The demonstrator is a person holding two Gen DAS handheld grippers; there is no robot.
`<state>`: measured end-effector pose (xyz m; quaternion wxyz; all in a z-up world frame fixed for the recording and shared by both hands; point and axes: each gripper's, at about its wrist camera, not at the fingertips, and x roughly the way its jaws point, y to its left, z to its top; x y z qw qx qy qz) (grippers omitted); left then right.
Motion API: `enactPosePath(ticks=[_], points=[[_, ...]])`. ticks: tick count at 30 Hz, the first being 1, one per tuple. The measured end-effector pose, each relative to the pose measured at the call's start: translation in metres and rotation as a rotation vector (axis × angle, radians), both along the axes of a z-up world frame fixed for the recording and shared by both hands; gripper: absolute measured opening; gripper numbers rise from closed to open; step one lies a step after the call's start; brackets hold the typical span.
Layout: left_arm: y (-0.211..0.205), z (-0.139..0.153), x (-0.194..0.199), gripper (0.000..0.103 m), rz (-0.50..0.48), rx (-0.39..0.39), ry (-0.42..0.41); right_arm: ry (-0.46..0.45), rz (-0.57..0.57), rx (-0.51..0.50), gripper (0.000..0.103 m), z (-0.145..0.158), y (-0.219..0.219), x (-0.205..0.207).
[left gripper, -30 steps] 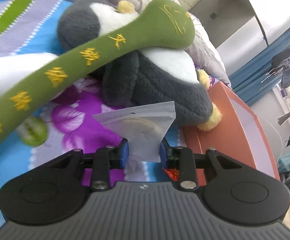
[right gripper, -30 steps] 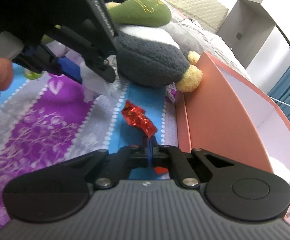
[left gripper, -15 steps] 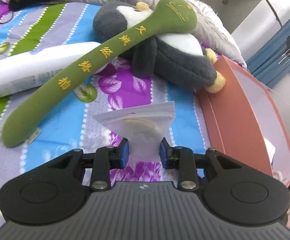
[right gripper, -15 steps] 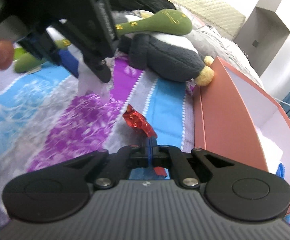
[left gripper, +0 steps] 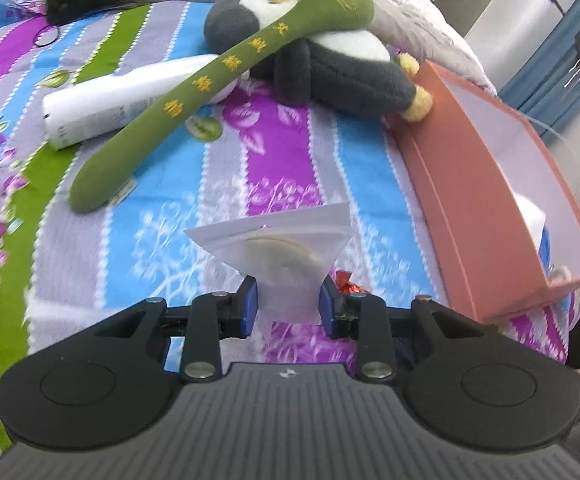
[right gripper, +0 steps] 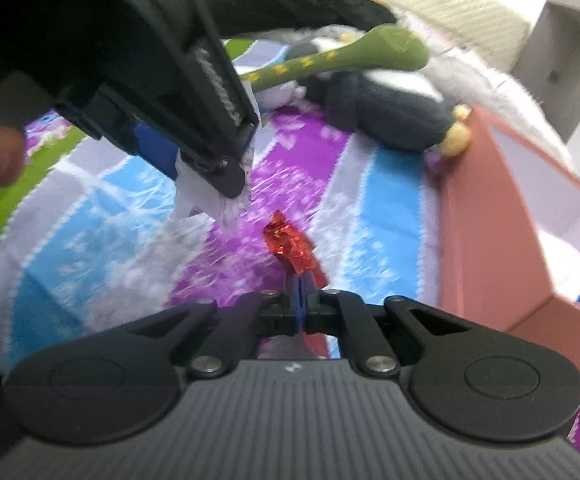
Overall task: Organize soft objects
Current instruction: 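Lift the clear bag with the left gripper while the right gripper lifts the red packet, then carry the clear bag and red packet over the orange box with both grippers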
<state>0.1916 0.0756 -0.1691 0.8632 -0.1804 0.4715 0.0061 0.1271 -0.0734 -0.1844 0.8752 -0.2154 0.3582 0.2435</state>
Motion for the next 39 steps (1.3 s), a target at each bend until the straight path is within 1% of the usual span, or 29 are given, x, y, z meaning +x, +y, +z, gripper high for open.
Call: enactPosePath(ticks=[2,5,6,7,8,9,10,13,16,18,21,24,27,29,31,33,36,39], points=[[0.000,0.002,-0.010,0.036,0.007,0.012,0.004,0.042,0.017,0.063,0.008,0.002,-0.005,-0.001],[0.002,0.007,-0.024,0.036,0.019,0.036,0.006,0.128,0.031,0.148,0.011,0.005,-0.012,0.000],[0.003,0.007,-0.027,0.036,0.022,0.043,0.009,0.143,0.033,0.165,0.015,0.006,-0.014,0.000],[0.004,0.008,-0.031,0.036,0.021,0.047,0.011,0.155,0.036,0.179,0.028,0.008,-0.015,0.000],[0.004,0.009,-0.034,0.036,0.021,0.050,0.014,0.159,0.035,0.188,0.037,0.008,-0.017,0.000],[0.005,0.008,-0.037,0.036,0.021,0.052,0.017,0.161,0.030,0.197,0.054,0.009,-0.018,0.001],[0.006,0.007,-0.040,0.036,0.024,0.053,0.023,0.160,0.026,0.200,0.064,0.009,-0.018,0.002],[0.011,0.003,-0.044,0.036,0.041,0.038,0.038,0.140,0.030,0.170,0.074,0.006,-0.014,0.010],[0.015,-0.004,-0.041,0.036,0.042,0.034,0.062,0.167,0.077,0.133,0.074,-0.002,-0.009,0.023],[0.019,-0.010,-0.037,0.036,0.043,0.032,0.078,0.187,0.070,0.111,0.074,-0.011,-0.005,0.036],[0.024,-0.021,-0.024,0.036,0.047,0.022,0.109,0.255,0.071,0.101,0.073,-0.024,0.000,0.055],[0.029,-0.030,-0.005,0.036,0.035,0.008,0.147,0.321,0.073,0.073,0.055,-0.030,0.006,0.068],[0.033,-0.033,0.013,0.036,0.023,-0.010,0.199,0.398,0.070,0.063,0.055,-0.023,0.008,0.077],[0.035,-0.030,0.025,0.036,0.026,-0.011,0.241,0.426,0.057,0.053,0.055,-0.015,0.007,0.085],[0.036,-0.022,0.035,0.036,0.030,0.006,0.273,0.424,0.027,0.051,0.055,-0.009,0.005,0.093],[0.036,-0.014,0.042,0.036,0.028,0.018,0.297,0.452,-0.021,0.066,0.055,-0.007,0.000,0.105],[0.033,-0.006,0.047,0.036,0.010,0.017,0.289,0.436,-0.050,0.097,0.055,-0.006,-0.006,0.111],[0.027,-0.006,0.048,0.036,-0.005,0.021,0.249,0.399,-0.070,0.136,0.055,-0.005,-0.012,0.108]])
